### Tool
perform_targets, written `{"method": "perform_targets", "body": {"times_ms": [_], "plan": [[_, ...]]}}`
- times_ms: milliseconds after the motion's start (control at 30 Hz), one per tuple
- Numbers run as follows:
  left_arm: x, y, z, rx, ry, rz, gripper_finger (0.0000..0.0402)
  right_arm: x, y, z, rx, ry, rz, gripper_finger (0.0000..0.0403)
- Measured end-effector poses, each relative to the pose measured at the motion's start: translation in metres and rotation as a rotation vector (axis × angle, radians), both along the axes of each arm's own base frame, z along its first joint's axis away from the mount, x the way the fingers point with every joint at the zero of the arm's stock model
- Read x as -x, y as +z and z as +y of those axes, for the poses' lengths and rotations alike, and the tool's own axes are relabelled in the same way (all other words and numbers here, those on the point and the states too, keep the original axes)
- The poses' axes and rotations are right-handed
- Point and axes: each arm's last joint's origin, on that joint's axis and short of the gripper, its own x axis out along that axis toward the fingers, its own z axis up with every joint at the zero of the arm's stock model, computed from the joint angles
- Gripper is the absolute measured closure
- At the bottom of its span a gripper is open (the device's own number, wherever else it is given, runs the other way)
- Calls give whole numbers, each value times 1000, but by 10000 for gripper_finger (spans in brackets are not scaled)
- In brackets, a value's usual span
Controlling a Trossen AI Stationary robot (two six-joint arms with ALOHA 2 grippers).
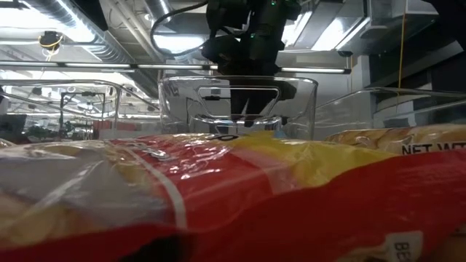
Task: Sort Maruchan noodles
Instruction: Put the blue noodle pack into the middle transparent bin
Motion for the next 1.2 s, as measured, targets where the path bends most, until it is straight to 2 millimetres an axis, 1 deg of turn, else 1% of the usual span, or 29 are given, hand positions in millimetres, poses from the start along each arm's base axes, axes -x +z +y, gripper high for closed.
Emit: {"method": "perform_targets", "body": {"times_ms": [133, 233, 600, 733, 900, 1100, 1200], "plan": [[0, 0, 0, -1, -1, 0, 401, 0, 0, -4, -19, -113, 1, 218], [0, 0, 0, -1, -1, 0, 401, -1, -3, -6, -30, -156, 6, 210], [0, 0, 0, -1, -3, 1, 401, -3, -14, -5, -55, -154, 44, 230], [0, 0, 0, -1, -2, 2, 401, -4, -26, -3, -91, -144, 92, 232], [0, 0, 0, -2, -3, 2, 401, -6, -36, 0, -128, -128, 121, 233], [0, 0, 0, -2, -3, 2, 401, -7, -38, 0, -120, -127, 124, 234], [0, 0, 0, -2, -3, 2, 401, -7, -38, 0, -119, -126, 124, 250]]}}
